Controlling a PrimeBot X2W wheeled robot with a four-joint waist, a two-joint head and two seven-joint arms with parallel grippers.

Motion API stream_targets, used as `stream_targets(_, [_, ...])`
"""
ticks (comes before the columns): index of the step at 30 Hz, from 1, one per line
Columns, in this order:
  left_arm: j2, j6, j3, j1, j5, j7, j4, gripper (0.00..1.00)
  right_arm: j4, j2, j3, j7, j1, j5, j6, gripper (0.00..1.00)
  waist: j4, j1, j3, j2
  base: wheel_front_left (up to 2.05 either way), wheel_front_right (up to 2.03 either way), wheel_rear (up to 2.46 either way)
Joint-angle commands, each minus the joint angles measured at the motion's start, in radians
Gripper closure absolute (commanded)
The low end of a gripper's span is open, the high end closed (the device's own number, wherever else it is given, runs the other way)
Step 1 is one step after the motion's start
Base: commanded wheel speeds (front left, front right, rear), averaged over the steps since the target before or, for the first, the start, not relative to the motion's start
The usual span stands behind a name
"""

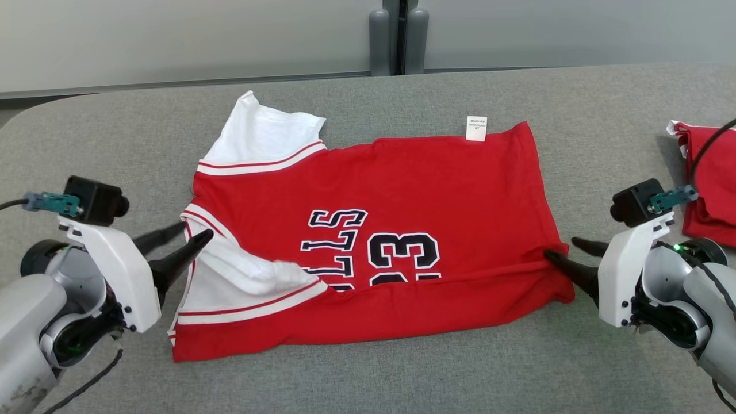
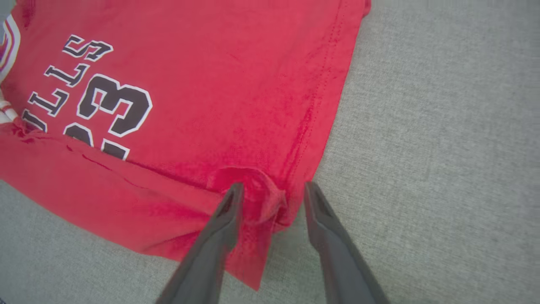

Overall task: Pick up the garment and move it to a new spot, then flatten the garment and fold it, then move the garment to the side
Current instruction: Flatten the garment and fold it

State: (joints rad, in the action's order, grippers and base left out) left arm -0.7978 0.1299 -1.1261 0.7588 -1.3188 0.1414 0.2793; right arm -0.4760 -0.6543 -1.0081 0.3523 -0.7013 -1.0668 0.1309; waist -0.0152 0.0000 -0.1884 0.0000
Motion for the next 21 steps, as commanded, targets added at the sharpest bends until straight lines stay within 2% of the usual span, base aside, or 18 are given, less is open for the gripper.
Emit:
stream_targets(1, [0.011, 0.001, 0.004, 0.016, 0.011, -0.035, 0.036, 0.0, -0.012, 0.007, 0.012, -0.051, -0.007, 0.007, -0.001, 0.0, -0.003, 0.0, 0.006, 0.0, 0.0, 0.0, 0.0])
stream_targets(2, [0.011, 0.001, 0.004, 0.016, 0.011, -0.035, 0.036, 0.0, -0.012, 0.007, 0.012, -0.051, -0.007, 0.007, -0.001, 0.0, -0.003, 0.0, 0.006, 0.0, 0.0, 0.0, 0.0])
stream_targets(4, [0.026, 0.001, 0.02, 0.015, 0.017, -0.085, 0.074, 0.0, -0.021, 0.014, 0.03, -0.119, -0.004, 0.015, -0.001, 0.0, -0.006, 0.0, 0.014, 0.0, 0.0, 0.0, 0.0])
stream_targets(11, [0.1, -0.041, 0.124, -0.032, 0.022, -0.36, 0.166, 0.0, -0.067, 0.033, 0.094, -0.517, 0.037, 0.133, -0.001, 0.0, -0.028, 0.0, 0.053, 0.0, 0.0, 0.0, 0.0])
stream_targets(14, [0.145, -0.072, 0.219, -0.074, 0.025, -0.403, 0.161, 0.0, -0.1, 0.051, 0.134, -0.603, 0.064, 0.206, -0.001, 0.0, -0.039, 0.0, 0.071, 0.0, 0.0, 0.0, 0.0])
stream_targets(16, [0.185, -0.092, 0.349, -0.113, 0.083, -0.406, 0.128, 0.0, -0.109, 0.073, 0.206, -0.617, 0.091, 0.256, -0.001, 0.0, -0.047, 0.0, 0.079, 0.0, 0.0, 0.0, 0.0])
stream_targets(21, [0.332, -0.125, 0.639, -0.304, 0.312, -0.406, 0.008, 0.0, 0.033, 0.176, 0.56, -0.618, 0.244, 0.499, -0.001, 0.0, -0.062, 0.0, 0.092, 0.0, 0.0, 0.0, 0.0])
